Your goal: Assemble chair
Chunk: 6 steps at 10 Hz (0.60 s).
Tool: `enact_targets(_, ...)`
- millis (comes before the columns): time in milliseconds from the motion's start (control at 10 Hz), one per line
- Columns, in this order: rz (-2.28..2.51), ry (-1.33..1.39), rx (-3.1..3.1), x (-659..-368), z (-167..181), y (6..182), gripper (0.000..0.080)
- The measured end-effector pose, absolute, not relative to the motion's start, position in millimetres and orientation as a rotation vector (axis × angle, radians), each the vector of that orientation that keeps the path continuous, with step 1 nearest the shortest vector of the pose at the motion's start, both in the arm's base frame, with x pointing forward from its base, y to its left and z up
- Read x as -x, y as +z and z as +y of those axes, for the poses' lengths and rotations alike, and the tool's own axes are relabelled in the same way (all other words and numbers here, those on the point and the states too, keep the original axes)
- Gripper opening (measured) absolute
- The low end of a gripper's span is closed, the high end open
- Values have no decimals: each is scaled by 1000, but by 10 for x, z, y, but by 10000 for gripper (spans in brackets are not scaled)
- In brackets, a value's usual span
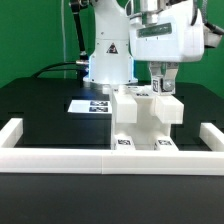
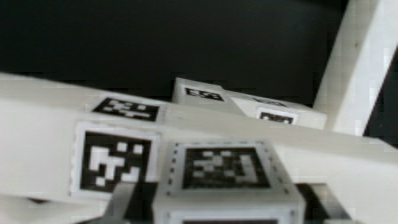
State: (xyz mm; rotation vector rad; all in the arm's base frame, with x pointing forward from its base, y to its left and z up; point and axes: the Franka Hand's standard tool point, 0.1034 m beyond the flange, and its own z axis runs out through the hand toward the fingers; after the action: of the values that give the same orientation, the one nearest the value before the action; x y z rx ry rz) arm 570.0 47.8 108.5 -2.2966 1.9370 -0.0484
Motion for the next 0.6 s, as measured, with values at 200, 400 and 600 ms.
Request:
enact_targets(200, 1911, -51, 2319, -5700, 481, 1084, 348)
enact_targets(400, 1833, -50, 2385, -5699, 485, 1086, 612)
enact_targets(600, 1582, -75, 2589, -5718, 532, 1112, 642)
